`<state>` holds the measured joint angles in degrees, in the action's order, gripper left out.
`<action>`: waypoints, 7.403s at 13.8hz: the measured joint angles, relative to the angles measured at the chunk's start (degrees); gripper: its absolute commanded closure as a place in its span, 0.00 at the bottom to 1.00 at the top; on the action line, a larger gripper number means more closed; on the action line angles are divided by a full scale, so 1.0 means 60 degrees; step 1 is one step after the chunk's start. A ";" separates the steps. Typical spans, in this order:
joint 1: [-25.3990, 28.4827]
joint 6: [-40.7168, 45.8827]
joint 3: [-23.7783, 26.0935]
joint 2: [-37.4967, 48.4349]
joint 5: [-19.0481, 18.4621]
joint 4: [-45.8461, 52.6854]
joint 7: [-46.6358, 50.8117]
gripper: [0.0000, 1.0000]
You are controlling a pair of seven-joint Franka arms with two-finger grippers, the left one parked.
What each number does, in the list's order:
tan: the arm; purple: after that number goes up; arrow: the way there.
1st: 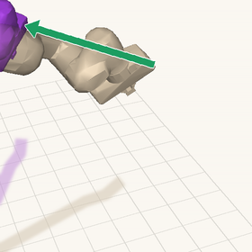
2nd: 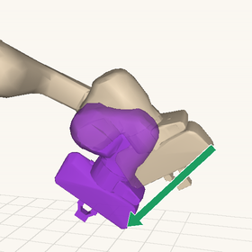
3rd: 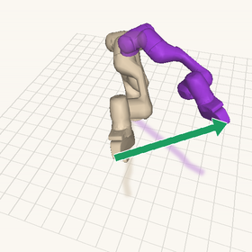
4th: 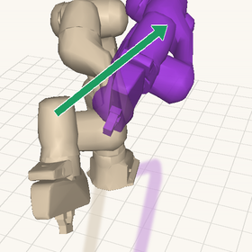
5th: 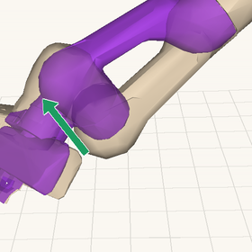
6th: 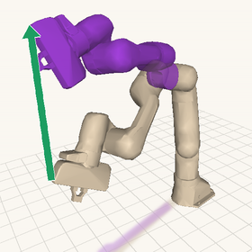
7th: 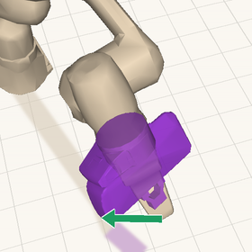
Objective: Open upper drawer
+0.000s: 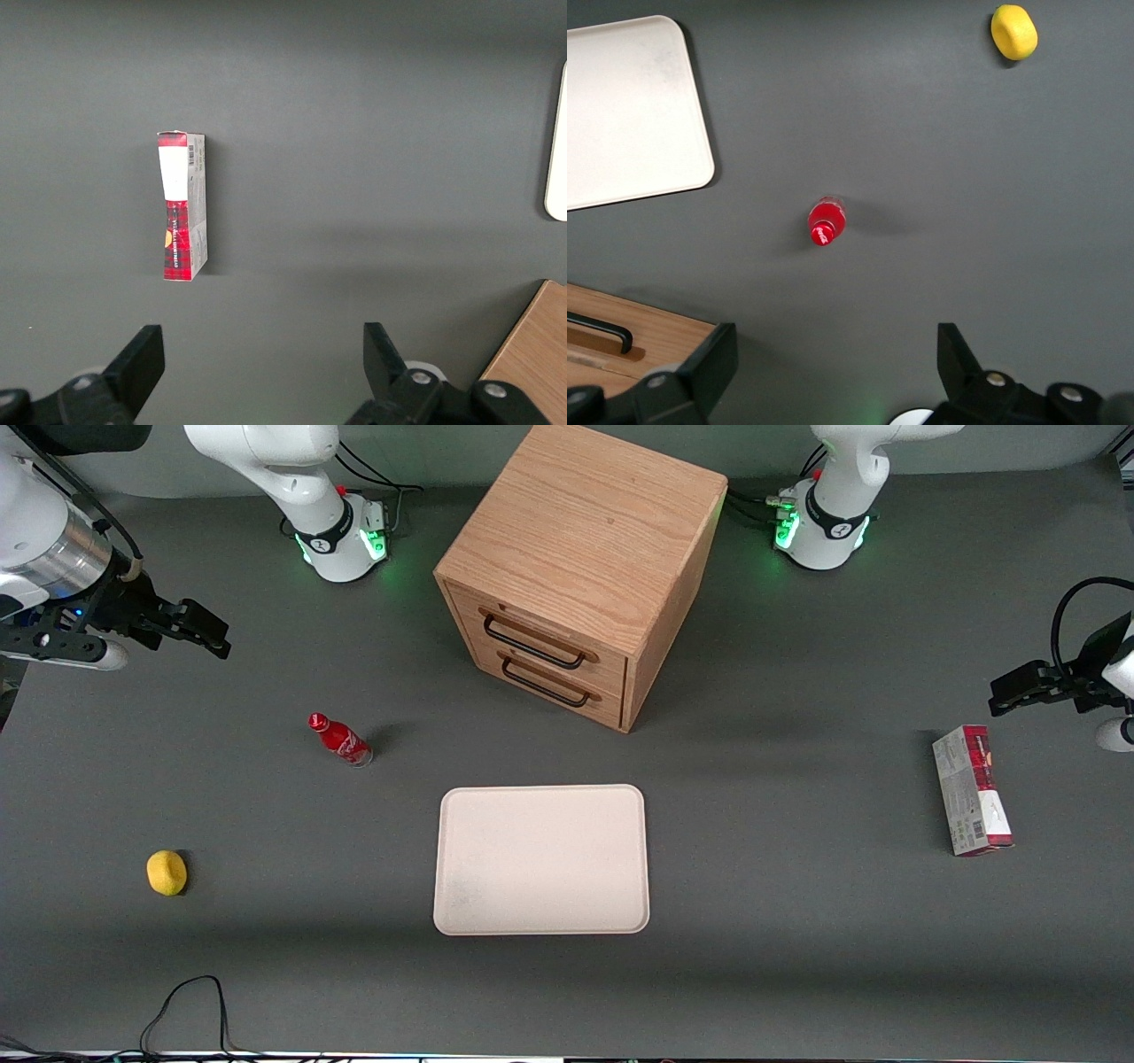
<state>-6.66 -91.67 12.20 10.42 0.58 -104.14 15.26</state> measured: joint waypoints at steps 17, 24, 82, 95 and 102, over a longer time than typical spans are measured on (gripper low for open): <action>0.0282 0.0247 0.5268 -0.4191 0.0269 0.3744 -0.0088 0.00; 0.0374 -0.0216 0.6631 -0.5216 0.0270 0.3554 -0.2164 0.00; 0.0060 -0.3076 0.4472 -0.7217 -0.1400 0.2766 -0.6414 0.00; 0.0051 -0.2460 0.4102 -0.7274 -0.1402 0.4384 -0.6415 0.00; 0.0024 -0.2480 0.2817 -0.7178 -0.1480 0.5310 -0.6622 0.00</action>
<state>-6.51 -106.55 29.10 -32.64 -8.30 -72.28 -24.48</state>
